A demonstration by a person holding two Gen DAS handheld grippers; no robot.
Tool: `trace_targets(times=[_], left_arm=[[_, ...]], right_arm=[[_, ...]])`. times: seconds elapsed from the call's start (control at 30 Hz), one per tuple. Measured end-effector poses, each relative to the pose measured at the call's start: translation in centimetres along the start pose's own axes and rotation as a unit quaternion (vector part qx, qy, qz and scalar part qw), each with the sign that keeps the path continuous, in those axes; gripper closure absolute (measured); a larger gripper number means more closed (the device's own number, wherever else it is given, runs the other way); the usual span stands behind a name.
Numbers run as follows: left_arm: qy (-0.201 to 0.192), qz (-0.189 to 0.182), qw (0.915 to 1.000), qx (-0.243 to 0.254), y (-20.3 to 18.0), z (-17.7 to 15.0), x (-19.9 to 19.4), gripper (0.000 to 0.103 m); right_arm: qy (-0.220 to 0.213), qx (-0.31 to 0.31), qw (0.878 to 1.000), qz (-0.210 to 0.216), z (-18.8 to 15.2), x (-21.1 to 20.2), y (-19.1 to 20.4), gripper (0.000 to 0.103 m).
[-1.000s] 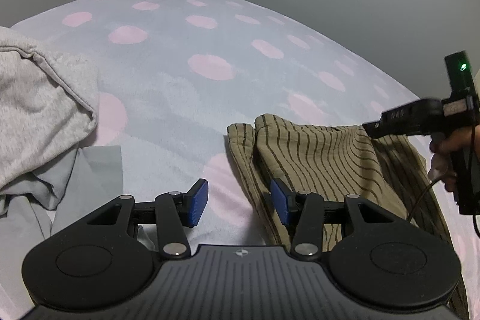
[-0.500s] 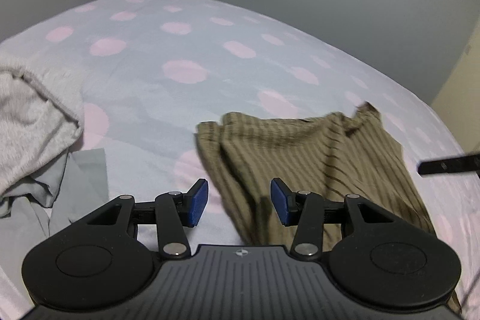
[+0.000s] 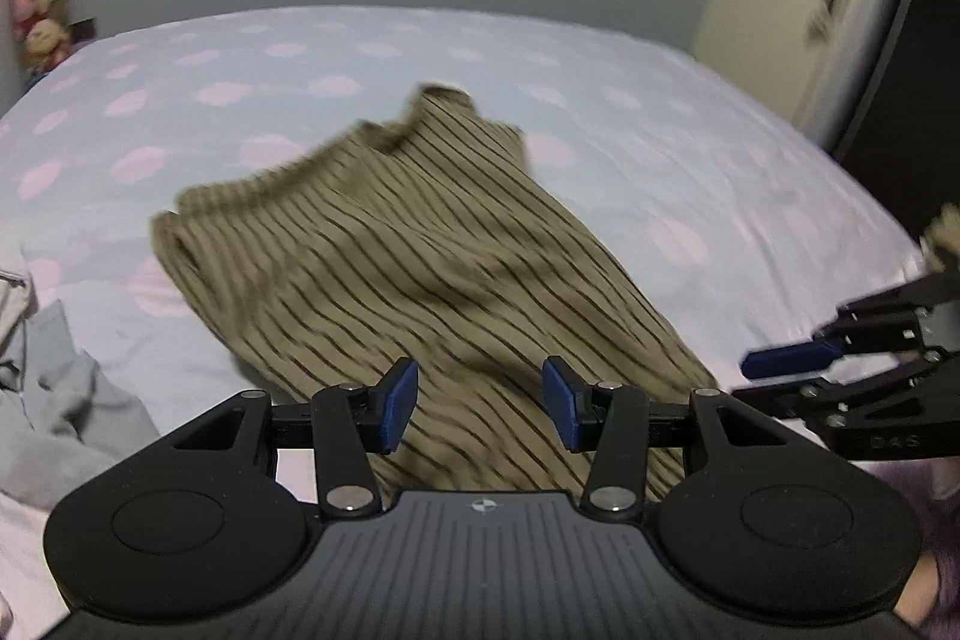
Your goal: Fold clothes
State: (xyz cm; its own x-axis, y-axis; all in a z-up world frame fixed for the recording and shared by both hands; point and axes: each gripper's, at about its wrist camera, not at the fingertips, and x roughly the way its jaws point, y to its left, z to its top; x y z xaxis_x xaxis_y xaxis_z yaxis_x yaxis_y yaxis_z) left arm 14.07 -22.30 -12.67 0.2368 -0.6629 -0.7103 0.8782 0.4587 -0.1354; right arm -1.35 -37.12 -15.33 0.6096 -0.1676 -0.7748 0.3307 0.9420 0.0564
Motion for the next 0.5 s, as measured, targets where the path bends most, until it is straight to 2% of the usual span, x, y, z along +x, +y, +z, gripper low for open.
trace_targets(times=[0.13, 0.27, 0.37, 0.5], left_arm=[[0.036, 0.005, 0.9980, 0.052, -3.8, -2.2, -0.2, 0.055], [0.068, 0.017, 0.9937, 0.088, -6.5, -3.9, 0.3, 0.053], [0.091, 0.027, 0.9906, 0.098, -7.6, -4.9, 1.3, 0.053], [0.116, 0.055, 0.9846, 0.119, -8.2, -5.7, 3.3, 0.053]], right_arm=[[-0.014, -0.019, 0.999, -0.022, -2.9, -0.4, 0.9, 0.065], [-0.017, -0.025, 0.999, -0.034, -4.1, 0.5, 1.3, 0.063], [-0.021, -0.011, 0.999, -0.029, -4.1, 1.4, 1.0, 0.063], [-0.009, 0.008, 1.000, -0.013, -4.2, 2.9, 0.7, 0.053]])
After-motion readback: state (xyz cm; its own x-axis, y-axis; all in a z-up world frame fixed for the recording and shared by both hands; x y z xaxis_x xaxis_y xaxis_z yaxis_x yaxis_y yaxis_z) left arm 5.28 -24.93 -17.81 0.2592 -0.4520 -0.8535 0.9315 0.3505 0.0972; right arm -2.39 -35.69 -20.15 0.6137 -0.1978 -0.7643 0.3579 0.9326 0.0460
